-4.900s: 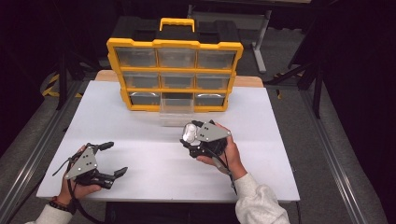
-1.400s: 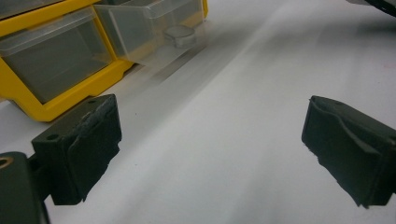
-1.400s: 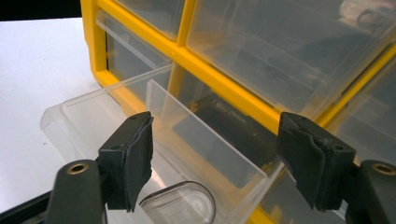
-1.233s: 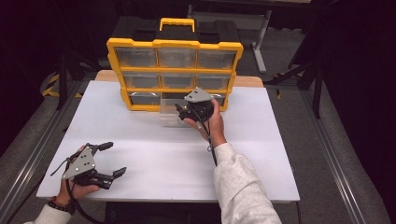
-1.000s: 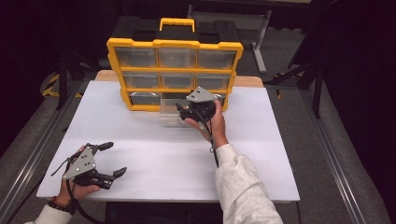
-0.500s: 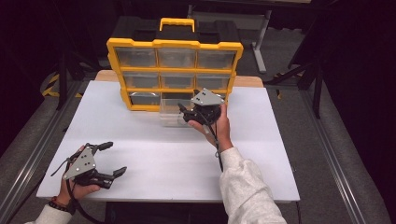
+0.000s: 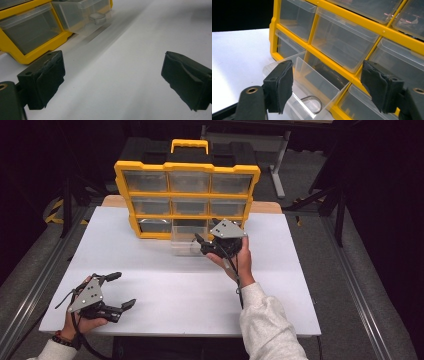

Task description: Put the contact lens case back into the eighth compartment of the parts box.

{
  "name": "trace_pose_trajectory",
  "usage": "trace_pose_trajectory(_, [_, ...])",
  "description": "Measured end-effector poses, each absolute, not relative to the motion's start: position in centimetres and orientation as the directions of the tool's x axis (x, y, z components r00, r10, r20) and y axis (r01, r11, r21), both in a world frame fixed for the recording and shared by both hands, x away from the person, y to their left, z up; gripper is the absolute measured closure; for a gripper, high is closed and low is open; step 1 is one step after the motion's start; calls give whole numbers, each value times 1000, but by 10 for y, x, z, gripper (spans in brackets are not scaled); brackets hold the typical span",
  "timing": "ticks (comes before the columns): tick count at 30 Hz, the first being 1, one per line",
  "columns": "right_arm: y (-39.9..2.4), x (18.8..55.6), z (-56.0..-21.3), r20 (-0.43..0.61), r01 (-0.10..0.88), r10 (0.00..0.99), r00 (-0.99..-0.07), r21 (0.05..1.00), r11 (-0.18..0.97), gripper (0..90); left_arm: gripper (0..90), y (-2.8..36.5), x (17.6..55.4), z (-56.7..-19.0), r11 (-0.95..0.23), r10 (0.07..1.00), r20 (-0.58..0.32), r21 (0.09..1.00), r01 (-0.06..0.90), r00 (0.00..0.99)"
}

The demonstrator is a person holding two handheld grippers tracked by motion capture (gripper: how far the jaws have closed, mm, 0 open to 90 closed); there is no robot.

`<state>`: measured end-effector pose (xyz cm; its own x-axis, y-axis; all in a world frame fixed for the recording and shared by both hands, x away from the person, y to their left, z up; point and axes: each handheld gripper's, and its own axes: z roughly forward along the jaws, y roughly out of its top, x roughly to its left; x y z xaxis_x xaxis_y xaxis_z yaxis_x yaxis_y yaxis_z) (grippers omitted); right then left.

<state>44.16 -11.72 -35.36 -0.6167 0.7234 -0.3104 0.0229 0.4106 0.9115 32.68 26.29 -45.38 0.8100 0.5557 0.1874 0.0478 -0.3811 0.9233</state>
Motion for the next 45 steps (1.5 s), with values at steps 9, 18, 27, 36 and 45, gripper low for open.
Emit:
trace_pose_trajectory(9, [-123,431,-355,-302,17,721,-624,917,399,237,60,262,327,-454,-381,554,182,923,53,812])
trace_pose_trajectory(18, [-127,421,-356,-316,-1,714,-625,915,404,214,61,262,327,-454,-380,554,180,924,54,813])
trace_pose_trajectory(27, [-133,409,-358,-317,-11,708,-631,916,400,209,60,262,328,-455,-385,555,183,921,56,812])
trace_pose_trajectory(36, [-137,396,-357,-333,-33,695,-637,913,407,202,60,262,328,-455,-386,555,183,921,56,812])
trace_pose_trajectory(45, [-146,385,-357,-339,-44,691,-639,912,407,195,60,262,328,-455,-387,555,184,920,56,811])
